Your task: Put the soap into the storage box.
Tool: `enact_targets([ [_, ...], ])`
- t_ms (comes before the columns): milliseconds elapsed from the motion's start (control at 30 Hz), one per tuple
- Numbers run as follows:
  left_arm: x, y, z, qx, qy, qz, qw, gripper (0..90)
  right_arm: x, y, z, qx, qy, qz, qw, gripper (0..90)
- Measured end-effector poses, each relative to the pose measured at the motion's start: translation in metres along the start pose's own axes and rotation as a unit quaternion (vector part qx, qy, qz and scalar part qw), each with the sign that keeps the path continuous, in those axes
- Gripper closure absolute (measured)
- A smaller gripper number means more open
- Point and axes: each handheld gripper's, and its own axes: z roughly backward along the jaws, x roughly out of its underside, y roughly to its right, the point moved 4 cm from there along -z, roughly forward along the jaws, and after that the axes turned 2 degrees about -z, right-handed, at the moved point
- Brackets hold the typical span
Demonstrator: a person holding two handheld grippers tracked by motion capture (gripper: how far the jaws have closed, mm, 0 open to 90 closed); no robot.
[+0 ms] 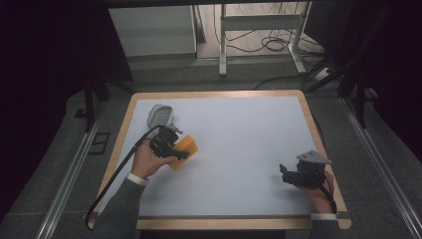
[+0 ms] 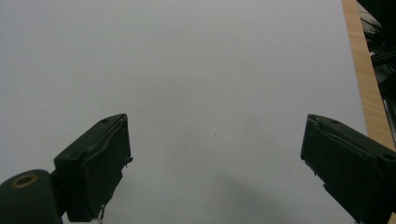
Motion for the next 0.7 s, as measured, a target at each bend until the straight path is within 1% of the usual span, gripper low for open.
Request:
enact_targets([
  [33,0.0,0.0,0.0,0.0,0.0,0.0,1.0,61.1,0.0,0.0,0.0,0.0,0.0,0.0,1.0,8.2],
  [100,-0.001,-0.002,0.001,0.009,0.003,0.004,0.9999,61.1,0.0,0.001,-0.001,0.0,0.0,0.0,1.0,8.2],
  [167,-0.001,-0.004,0.001,0.01,0.003,0.006,0.9999,61.1,0.001,0.001,-0.001,0.001,-0.001,0.0,1.0,8.2],
  [300,-0.002,-0.01,0.003,0.006,0.002,0.011,0.9999,61.1,0.001,0.001,0.0,0.001,0.0,-0.001,1.0,8.2],
  [400,-0.004,-0.017,0.005,0.002,0.009,0.019,0.9998,61.1,0.0,0.001,0.0,0.003,-0.001,-0.001,1.0,8.2],
  [500,-0.006,-0.023,0.008,-0.008,0.01,0.024,0.9996,61.1,0.0,0.0,0.0,0.002,-0.002,0.0,1.0,8.3],
  [600,-0.008,-0.03,0.013,-0.008,0.017,0.031,0.9994,61.1,0.001,0.001,-0.001,0.003,-0.003,-0.001,1.0,8.2],
  [700,-0.008,-0.032,0.014,-0.011,0.016,0.031,0.9993,61.1,0.001,0.001,-0.001,0.004,-0.002,-0.002,1.0,8.2],
])
